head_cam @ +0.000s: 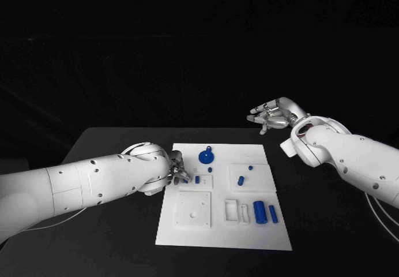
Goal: Assemble the parts on the task board
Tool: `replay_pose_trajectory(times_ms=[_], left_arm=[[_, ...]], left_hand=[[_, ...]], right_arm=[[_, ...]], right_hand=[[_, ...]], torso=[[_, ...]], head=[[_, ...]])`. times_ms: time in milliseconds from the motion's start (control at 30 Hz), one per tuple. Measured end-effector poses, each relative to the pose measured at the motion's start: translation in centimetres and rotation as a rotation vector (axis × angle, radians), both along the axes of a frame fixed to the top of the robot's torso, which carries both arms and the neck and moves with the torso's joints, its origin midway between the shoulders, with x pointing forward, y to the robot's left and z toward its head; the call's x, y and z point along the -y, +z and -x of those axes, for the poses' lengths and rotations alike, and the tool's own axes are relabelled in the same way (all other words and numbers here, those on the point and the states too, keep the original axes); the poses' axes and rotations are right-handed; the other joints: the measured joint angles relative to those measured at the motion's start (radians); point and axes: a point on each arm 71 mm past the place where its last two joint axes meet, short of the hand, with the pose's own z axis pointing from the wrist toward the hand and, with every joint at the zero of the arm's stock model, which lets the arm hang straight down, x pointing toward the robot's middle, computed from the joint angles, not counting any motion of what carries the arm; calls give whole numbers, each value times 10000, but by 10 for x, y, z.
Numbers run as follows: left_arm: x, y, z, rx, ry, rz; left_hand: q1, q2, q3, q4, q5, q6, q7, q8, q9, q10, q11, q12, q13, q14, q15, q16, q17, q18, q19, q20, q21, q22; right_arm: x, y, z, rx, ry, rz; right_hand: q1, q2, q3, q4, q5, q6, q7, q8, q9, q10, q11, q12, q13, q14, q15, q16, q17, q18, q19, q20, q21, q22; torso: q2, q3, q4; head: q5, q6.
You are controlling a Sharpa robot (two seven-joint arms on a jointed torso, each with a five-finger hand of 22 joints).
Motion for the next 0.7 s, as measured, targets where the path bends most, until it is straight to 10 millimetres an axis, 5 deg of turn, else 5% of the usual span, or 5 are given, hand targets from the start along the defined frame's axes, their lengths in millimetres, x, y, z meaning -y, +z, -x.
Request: replay_pose_trajectory(times_ms=[433,700], left_arm=[[-2,-2,-1,-92,53,-105],[-3,-2,-2,-107,89,-135]], left_hand=[[-96,-260,-276,411,-73,546,-506,-77,-57,-75,-74,1,-11,0,0,-1,-57,0,0,0,0,-1],[-44,-339,-408,747,-191,666,-595,-73,-77,-75,-74,0,-10,0,0,-1,-57,-1,37,-37,0,-2]], right_arm=[[0,0,0,-7,0,-16],[0,0,0,-9,-3,-20]], right_hand=[[0,0,0,0,0,-71,0,0,-8,0,0,0,0,0,0,0,1,0,0,0,0,-18],[0,0,0,0,0,-71,-1,0,-7,0,0,0,0,0,0,0,2,-1,0,0,0,-18]], torso=[[5,-3,6],[12,-8,1]], head=[[-2,-12],[-13,-7]])
